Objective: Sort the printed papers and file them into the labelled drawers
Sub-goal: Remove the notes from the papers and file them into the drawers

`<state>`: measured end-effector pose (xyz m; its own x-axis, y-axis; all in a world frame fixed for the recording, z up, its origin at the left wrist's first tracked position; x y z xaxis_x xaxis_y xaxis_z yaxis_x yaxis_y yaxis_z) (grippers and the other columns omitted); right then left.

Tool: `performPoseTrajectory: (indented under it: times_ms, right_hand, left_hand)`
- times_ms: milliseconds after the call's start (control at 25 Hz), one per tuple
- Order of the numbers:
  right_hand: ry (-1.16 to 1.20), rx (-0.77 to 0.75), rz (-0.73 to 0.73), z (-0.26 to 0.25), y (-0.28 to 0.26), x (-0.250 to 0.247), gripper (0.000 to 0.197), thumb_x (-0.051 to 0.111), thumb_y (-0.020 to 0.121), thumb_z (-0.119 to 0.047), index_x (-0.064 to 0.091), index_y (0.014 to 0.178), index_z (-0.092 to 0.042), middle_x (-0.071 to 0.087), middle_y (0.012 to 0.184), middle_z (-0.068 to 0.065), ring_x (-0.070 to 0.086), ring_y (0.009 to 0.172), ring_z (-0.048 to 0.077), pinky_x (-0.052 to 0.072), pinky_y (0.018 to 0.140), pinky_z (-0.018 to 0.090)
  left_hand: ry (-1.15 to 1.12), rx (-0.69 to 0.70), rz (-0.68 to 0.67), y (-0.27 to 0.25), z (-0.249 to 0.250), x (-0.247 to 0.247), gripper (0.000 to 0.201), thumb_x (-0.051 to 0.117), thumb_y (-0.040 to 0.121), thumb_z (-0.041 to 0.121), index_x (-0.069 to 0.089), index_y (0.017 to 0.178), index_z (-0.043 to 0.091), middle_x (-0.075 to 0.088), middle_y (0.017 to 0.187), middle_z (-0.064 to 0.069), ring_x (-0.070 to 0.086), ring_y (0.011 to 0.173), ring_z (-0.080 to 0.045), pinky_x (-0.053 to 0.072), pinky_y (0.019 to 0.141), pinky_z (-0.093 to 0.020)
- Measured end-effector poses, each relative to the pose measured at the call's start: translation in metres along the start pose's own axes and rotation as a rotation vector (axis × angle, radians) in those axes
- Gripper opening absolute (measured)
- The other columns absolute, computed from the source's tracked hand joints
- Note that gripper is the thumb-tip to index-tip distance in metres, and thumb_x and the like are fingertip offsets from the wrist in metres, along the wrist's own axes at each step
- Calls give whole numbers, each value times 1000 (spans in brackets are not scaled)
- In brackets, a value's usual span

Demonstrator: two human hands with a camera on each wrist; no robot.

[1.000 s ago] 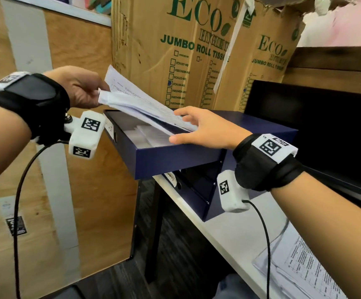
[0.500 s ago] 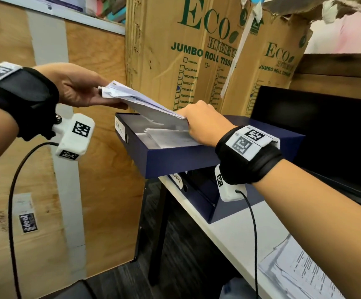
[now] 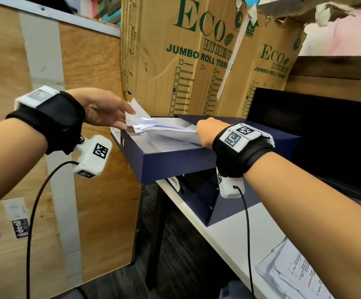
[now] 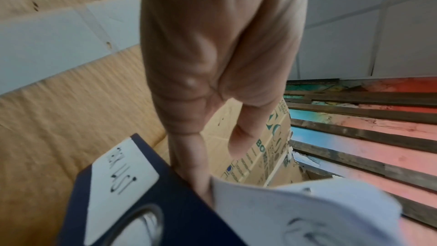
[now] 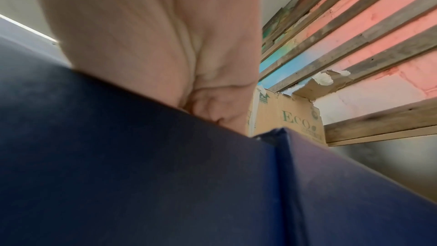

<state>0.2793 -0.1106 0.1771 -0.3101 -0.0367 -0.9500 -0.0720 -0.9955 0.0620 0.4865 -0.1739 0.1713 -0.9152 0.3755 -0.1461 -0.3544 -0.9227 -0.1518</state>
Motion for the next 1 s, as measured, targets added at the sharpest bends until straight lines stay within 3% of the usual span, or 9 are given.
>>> performPoseTrajectory:
  times_ms: [120,200,280,440,520,640,800,920,1000]
  right_hand:
    - [1,-78,-119,-4,3,2,17,51,96,-17,59,103,-3,59,103,10,54,96,30,41,66,30]
    - [86,-162,-176,-2,-1,-2,48,58,93,-40,52,134,-16,56,130,1,53,116,25,45,90,29]
    - [387,-257,-214,1,-18,-14,70,68,82,-51,41,144,-33,52,139,-6,52,124,17,36,109,33]
    - [608,-401,-87,1,-42,-34,43,62,88,-48,58,129,-37,65,121,-11,58,112,2,40,101,24]
    - [651,-457,-39,-14,-46,-32,36,48,95,-52,65,123,-35,63,125,-11,55,117,4,39,103,25]
    - [530,-455,-128,-41,-42,-6,58,22,97,-64,59,130,-34,48,145,-7,42,132,11,26,109,28]
    - [430,-376,-149,-44,-22,16,76,7,89,-75,26,150,-35,26,157,-8,20,146,16,10,119,35]
    - [560,-384,-81,-35,-25,5,71,9,95,-66,57,133,-31,36,153,-6,28,141,14,16,106,29]
    - [715,-379,98,-19,-26,-10,68,13,97,-62,68,119,-28,46,147,-2,38,135,15,21,106,31]
  left_hand:
    - [109,40,26,5,8,10,15,44,96,-5,56,103,-11,70,95,-19,72,65,-19,60,59,-29]
    - [287,71,92,8,11,15,13,47,93,-11,58,85,-11,67,86,-19,70,55,-15,59,57,-24]
    - [399,49,57,14,8,25,15,52,90,-12,59,77,-10,71,76,-17,71,60,-14,59,63,-21]
    - [535,-48,-95,25,-3,51,18,54,92,-5,59,106,-17,69,103,-26,68,100,-30,57,79,-34]
    - [657,-15,-91,29,-3,56,24,54,92,-5,57,115,-10,67,111,-24,66,105,-32,57,86,-42]
    - [799,70,35,33,4,40,31,48,93,-5,60,121,4,64,113,-16,60,98,-27,52,93,-40]
    - [921,246,324,21,20,2,39,45,86,-3,68,116,8,64,114,-10,56,105,-27,42,83,-29]
    - [895,243,527,10,16,-27,25,54,83,7,67,104,2,66,113,-19,60,98,-32,48,82,-38]
    - [728,182,496,10,2,-36,15,60,78,6,63,90,-3,67,98,-26,62,81,-32,54,82,-40]
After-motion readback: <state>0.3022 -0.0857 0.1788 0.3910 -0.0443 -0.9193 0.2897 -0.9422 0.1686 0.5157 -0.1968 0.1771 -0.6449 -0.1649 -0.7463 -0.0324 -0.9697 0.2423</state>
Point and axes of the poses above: each hand's wrist, its own y-axis towards the middle knuckle, its own x-axis out of the palm, z = x × y, the point moved 6 cm from there along y, towards the middle knuckle
